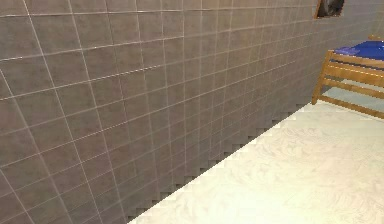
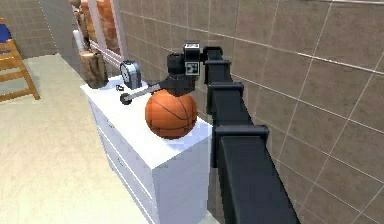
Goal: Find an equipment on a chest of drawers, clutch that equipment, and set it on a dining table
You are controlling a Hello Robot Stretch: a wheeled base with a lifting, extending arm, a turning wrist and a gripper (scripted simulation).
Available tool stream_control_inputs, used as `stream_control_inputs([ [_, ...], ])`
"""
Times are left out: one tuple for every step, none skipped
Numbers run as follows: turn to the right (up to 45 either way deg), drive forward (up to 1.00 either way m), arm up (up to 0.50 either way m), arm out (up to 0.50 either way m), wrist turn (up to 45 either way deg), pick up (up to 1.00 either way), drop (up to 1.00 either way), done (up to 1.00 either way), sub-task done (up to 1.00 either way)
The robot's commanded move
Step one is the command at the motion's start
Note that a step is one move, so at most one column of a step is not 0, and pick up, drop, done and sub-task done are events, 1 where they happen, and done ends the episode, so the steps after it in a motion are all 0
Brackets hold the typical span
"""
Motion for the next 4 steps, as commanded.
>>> stream_control_inputs([
  [0.0,0.0,0.0,0.0,27.0,0.0,0.0,0.0,0.0],
  [0.0,0.0,-0.16,0.0,0.0,0.0,0.0,0.0,0.0],
  [0.0,0.0,0.0,0.0,0.0,1.0,0.0,0.0,0.0],
  [0.0,0.0,0.1,0.0,0.0,0.0,0.0,0.0,0.0],
])
